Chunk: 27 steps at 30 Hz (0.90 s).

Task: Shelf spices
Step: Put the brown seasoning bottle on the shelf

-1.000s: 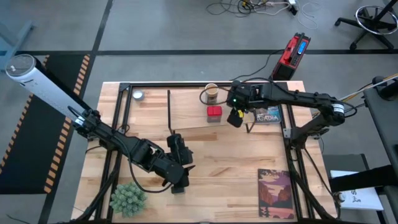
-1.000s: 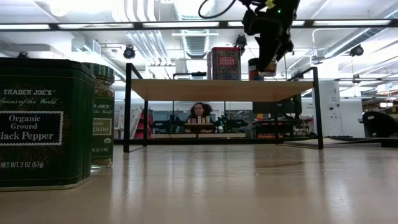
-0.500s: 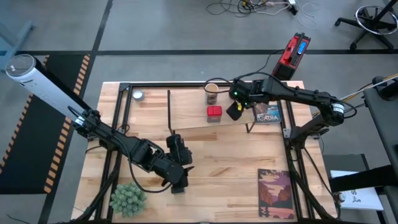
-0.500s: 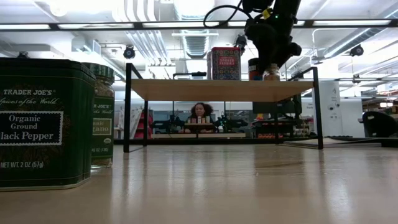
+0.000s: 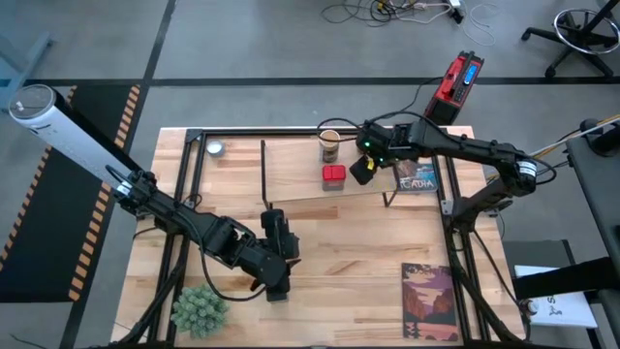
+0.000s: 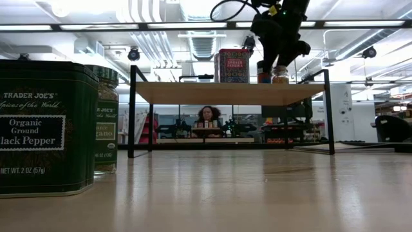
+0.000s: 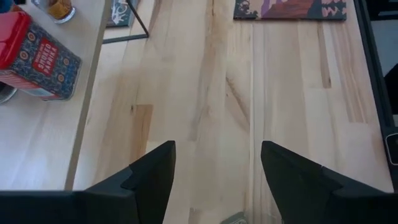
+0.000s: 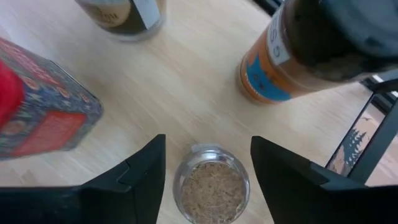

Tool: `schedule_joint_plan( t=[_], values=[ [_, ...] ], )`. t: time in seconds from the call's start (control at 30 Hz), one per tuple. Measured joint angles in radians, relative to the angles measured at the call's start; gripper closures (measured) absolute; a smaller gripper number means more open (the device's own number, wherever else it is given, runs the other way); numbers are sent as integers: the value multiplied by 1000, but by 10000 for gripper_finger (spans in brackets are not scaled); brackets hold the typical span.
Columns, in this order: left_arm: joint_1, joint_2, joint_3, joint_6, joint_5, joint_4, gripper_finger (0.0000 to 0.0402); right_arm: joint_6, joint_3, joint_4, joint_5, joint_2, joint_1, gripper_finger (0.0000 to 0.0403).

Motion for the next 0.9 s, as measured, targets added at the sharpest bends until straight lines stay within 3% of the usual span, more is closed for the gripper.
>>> schedule_joint_plan(
  t=[0.37,0.9],
  values=[
    [-1,0,0,-37,5,-33,164,-15,108,-138,17,-21,11,167],
    [0,0,0,-56,21,-28,180,7,109,-239,100,-26,22,187]
  ],
)
